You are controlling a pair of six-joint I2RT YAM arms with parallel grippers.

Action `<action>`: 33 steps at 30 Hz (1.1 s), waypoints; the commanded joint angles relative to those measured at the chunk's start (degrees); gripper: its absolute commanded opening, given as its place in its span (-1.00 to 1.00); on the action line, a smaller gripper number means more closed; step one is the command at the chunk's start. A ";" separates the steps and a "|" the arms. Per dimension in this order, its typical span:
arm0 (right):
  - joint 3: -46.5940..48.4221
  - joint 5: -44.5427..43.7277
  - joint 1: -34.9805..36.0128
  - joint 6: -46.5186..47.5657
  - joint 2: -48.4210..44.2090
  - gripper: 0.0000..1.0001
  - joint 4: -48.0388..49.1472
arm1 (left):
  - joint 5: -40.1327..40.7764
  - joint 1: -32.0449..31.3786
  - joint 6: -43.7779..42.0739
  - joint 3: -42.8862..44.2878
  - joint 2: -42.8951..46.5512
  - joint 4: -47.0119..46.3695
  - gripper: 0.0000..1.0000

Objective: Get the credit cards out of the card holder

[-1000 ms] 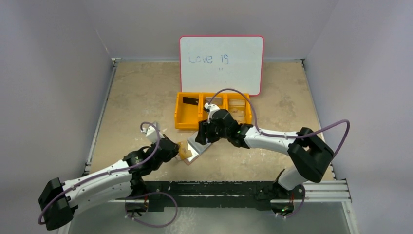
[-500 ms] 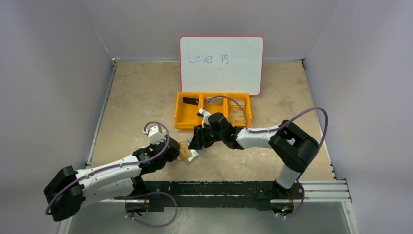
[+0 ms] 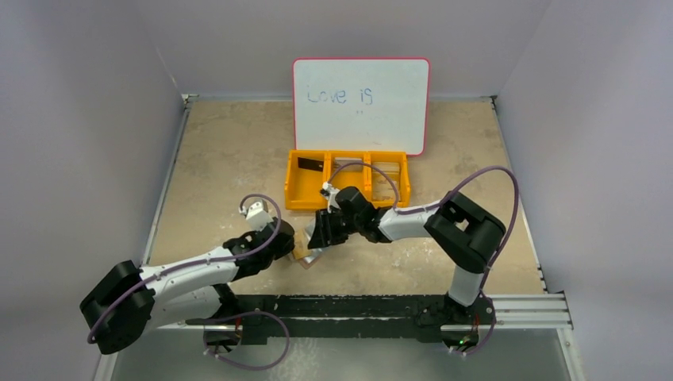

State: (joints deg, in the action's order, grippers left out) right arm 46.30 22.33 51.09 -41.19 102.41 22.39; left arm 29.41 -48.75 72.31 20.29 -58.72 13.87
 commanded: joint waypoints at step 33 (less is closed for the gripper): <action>3.48 4.62 -1.03 -8.34 6.20 -0.45 5.00 | -6.32 0.15 0.37 -5.98 -3.95 -8.59 -1.00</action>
State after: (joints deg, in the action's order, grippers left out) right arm 50.06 26.26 50.52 -47.40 108.01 25.23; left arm 28.49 -48.69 71.50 16.45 -60.95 5.19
